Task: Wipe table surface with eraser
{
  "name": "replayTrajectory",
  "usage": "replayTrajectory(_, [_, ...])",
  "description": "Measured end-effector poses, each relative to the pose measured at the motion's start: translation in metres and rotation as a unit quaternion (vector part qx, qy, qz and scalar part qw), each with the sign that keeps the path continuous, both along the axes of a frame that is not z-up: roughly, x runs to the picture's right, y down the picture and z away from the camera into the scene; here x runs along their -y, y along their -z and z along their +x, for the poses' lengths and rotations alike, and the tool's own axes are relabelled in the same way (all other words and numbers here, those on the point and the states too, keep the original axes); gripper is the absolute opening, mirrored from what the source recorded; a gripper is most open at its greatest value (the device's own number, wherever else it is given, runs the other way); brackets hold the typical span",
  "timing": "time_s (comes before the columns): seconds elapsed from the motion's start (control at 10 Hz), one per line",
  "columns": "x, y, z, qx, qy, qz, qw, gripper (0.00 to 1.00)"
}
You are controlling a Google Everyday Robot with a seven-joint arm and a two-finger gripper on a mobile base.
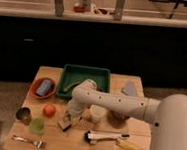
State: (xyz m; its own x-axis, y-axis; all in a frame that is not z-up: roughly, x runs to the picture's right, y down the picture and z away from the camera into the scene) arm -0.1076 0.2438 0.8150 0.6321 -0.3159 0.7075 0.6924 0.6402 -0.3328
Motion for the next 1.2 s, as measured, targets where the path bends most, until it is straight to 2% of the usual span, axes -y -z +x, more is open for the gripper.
replayTrajectory(0.1, [0.004, 0.004, -0.006, 0.026, 0.004, 0.006, 0.9996, 0.0])
replayTrajectory(0.3, [0.01, 0.022, -0.026, 0.095, 0.03, 0.02, 0.9948, 0.0])
replayTrajectory(0.4, [0.009, 0.032, -0.036, 0.127, 0.047, 0.025, 0.9905, 0.0])
replayTrajectory(0.5, [0.005, 0.04, -0.04, 0.147, 0.06, 0.026, 0.987, 0.0])
replayTrajectory(0.6, [-0.003, 0.051, -0.044, 0.17, 0.078, 0.025, 0.982, 0.0])
replayTrajectory(0.7, [-0.011, 0.059, -0.046, 0.185, 0.093, 0.021, 0.9782, 0.0])
replayTrajectory(0.9, [-0.03, 0.068, -0.035, 0.193, 0.119, 0.001, 0.974, 0.0])
replayTrajectory(1.2, [-0.043, 0.066, -0.013, 0.18, 0.151, -0.021, 0.9718, 0.0])
